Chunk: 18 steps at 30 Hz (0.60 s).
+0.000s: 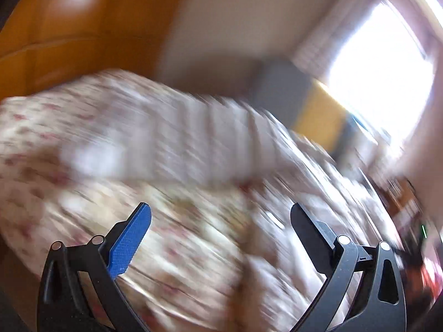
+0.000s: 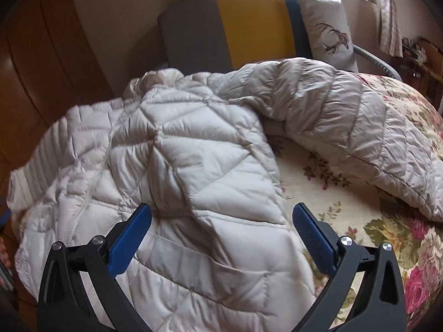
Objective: Fold large clothes
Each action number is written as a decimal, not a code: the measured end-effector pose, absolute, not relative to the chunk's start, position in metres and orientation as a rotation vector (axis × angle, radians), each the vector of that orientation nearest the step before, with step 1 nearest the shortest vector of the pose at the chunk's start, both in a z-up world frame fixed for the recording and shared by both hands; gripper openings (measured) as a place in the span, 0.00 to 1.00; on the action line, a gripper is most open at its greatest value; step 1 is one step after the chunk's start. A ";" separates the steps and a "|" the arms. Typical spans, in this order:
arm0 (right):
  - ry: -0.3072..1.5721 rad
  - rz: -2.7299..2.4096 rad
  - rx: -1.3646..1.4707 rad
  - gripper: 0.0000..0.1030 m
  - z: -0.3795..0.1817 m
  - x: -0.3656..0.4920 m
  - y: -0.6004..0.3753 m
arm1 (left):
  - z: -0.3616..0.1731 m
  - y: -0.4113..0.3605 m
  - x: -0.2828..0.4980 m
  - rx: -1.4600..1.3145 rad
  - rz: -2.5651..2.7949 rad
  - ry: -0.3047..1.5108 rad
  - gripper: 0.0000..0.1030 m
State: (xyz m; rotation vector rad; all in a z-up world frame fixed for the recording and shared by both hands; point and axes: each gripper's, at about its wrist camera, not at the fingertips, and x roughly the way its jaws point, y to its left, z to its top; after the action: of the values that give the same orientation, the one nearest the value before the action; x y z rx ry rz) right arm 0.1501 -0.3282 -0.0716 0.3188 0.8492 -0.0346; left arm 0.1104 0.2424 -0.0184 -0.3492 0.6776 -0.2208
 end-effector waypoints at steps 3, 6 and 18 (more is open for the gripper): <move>0.867 -0.032 0.382 0.97 -0.082 0.134 -0.354 | -0.037 0.200 0.104 -0.284 -0.302 0.780 0.96; 0.901 0.034 0.432 0.82 -0.097 0.119 -0.362 | -0.058 0.184 0.101 -0.275 -0.310 0.841 0.96; 0.862 0.166 0.297 0.23 -0.069 0.119 -0.342 | -0.058 0.147 0.067 -0.190 -0.403 0.862 0.17</move>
State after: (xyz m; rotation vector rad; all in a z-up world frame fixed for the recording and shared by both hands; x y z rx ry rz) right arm 0.1193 -0.3416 -0.0686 0.2968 0.8620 0.1656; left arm 0.0670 0.1475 -0.0584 -0.1904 0.8623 -0.4027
